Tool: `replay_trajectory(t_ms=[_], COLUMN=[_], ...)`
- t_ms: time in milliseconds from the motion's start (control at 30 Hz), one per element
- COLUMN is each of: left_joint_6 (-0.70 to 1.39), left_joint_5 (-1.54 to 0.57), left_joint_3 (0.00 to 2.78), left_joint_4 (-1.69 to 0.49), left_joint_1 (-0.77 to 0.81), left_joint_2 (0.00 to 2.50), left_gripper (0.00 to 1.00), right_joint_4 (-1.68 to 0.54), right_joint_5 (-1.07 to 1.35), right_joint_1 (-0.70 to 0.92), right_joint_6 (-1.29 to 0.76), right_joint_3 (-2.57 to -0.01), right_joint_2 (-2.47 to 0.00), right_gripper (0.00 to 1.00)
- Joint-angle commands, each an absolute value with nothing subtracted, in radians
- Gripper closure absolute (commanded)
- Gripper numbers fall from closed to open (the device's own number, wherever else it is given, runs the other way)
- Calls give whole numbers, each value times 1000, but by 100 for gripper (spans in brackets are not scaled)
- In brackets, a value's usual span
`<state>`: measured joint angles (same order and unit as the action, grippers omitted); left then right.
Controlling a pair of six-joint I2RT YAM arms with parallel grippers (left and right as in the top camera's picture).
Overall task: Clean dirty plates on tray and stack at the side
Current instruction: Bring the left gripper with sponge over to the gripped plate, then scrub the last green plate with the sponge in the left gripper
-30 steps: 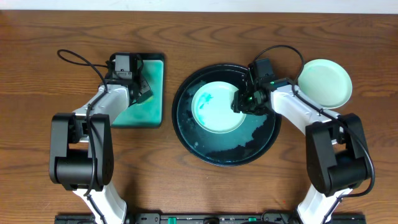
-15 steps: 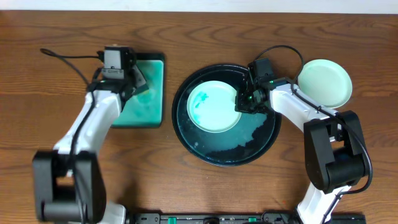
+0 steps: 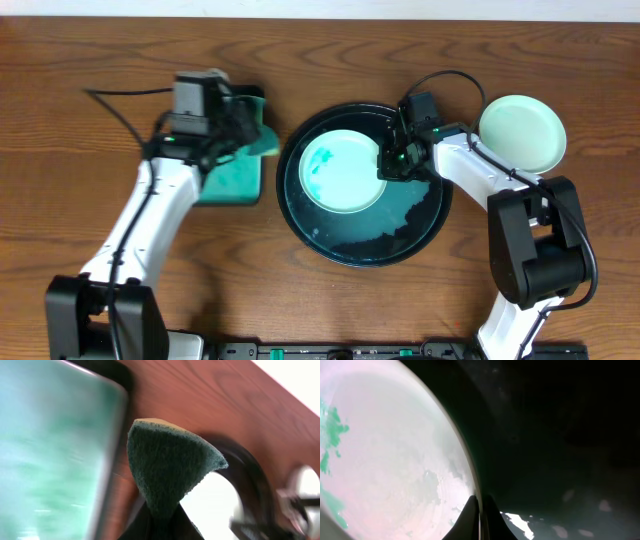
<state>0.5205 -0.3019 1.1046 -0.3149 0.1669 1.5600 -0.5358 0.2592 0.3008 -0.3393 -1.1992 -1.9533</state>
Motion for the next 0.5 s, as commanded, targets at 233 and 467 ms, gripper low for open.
replay_trajectory(t_ms=[233,467], left_joint_6=[581,582], left_joint_5=[-241,-241], left_joint_3=[1101,1101], left_joint_4=[-216,-72], left_joint_1=[475,549], left_joint_2=[1729,1856], left_gripper=[93,93], right_joint_4=[-553,-554], right_joint_5=[289,289], right_joint_1=[300,300], right_joint_6=[-268,-268], right_joint_3=[-1203,-1203], right_joint_2=[-1990,-1990], right_gripper=[99,99])
